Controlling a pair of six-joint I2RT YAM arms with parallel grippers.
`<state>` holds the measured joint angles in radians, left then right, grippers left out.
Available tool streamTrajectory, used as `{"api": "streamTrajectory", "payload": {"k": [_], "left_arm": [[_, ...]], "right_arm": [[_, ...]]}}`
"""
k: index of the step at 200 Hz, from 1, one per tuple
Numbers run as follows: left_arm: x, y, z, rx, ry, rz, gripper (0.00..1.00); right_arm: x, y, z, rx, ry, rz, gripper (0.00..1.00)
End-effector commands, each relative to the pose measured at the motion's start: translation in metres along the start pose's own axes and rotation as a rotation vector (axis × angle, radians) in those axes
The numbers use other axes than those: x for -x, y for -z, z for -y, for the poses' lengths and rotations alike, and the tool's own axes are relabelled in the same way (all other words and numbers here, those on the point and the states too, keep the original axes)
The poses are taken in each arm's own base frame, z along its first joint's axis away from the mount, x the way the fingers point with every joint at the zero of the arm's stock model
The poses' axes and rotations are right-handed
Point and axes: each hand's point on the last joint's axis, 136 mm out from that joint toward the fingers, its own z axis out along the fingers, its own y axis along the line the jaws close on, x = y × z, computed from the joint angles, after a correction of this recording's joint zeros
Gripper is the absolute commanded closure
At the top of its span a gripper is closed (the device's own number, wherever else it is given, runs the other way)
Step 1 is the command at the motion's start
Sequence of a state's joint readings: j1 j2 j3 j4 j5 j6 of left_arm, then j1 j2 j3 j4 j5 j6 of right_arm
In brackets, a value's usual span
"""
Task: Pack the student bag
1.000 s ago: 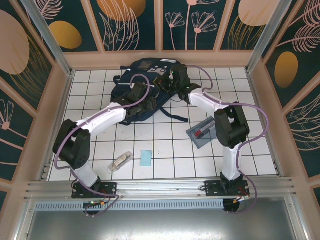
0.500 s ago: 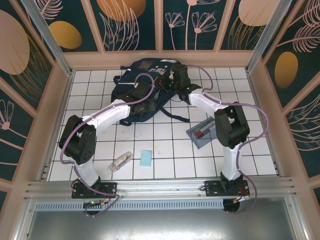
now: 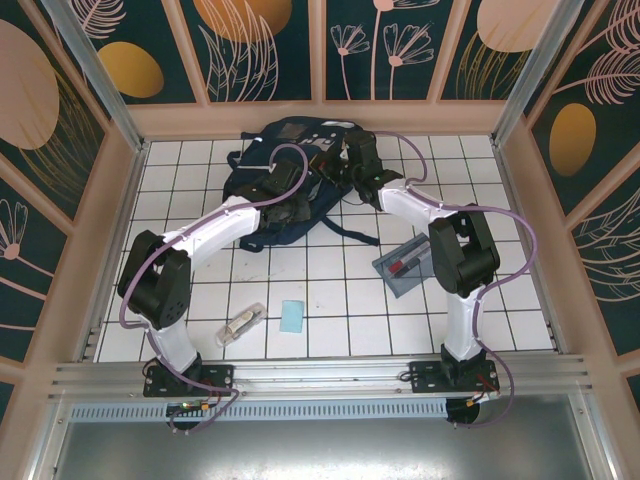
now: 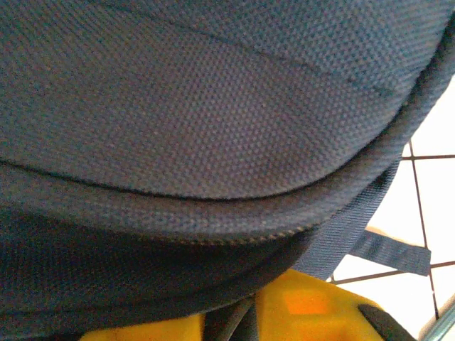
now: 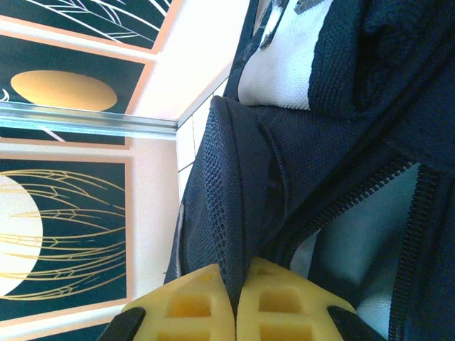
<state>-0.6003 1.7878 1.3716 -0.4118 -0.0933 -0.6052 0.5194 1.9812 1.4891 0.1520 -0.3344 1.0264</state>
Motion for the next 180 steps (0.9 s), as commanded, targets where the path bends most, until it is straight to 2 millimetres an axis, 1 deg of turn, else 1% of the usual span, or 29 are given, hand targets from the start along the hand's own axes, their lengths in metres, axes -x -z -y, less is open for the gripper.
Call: {"api": "streamTrajectory", "payload": {"k": [1,14,24,39,72,88,99,122,128,151,180], "left_arm": [[0.049,0.009,0.024,-0.093,0.016,0.153,0.84],[0.048,0.011,0.027,-0.112,0.019,0.145,0.88],[0.048,0.012,0.029,-0.123,0.020,0.141,0.95],[0.047,0.015,0.031,-0.134,0.020,0.136,1.00],[0.049,0.023,0.033,-0.134,0.000,0.126,1.00],[0.048,0.022,0.032,-0.118,-0.024,0.107,0.94],[0.048,0.020,0.030,-0.103,-0.042,0.092,0.91],[0.048,0.013,0.026,-0.072,-0.071,0.059,0.84],[0.048,0.011,0.026,-0.068,-0.075,0.056,0.85],[0.050,0.010,0.027,-0.077,-0.076,0.058,1.00],[0.052,0.011,0.026,-0.078,-0.072,0.064,1.00]], "right_arm": [[0.009,0.026,-0.064,0.178,0.092,0.046,1.00],[0.011,0.025,-0.065,0.181,0.092,0.048,1.00],[0.010,0.024,-0.064,0.180,0.090,0.046,1.00],[0.010,0.023,-0.064,0.179,0.091,0.044,1.00],[0.010,0.021,-0.059,0.164,0.093,0.044,1.00],[0.010,0.021,-0.058,0.162,0.095,0.044,1.00],[0.010,0.020,-0.056,0.158,0.095,0.043,1.00],[0.007,0.020,-0.057,0.159,0.097,0.037,1.00],[0.007,0.020,-0.058,0.160,0.099,0.037,1.00],[0.007,0.021,-0.058,0.159,0.102,0.039,1.00],[0.007,0.021,-0.057,0.154,0.109,0.039,1.00]]}}
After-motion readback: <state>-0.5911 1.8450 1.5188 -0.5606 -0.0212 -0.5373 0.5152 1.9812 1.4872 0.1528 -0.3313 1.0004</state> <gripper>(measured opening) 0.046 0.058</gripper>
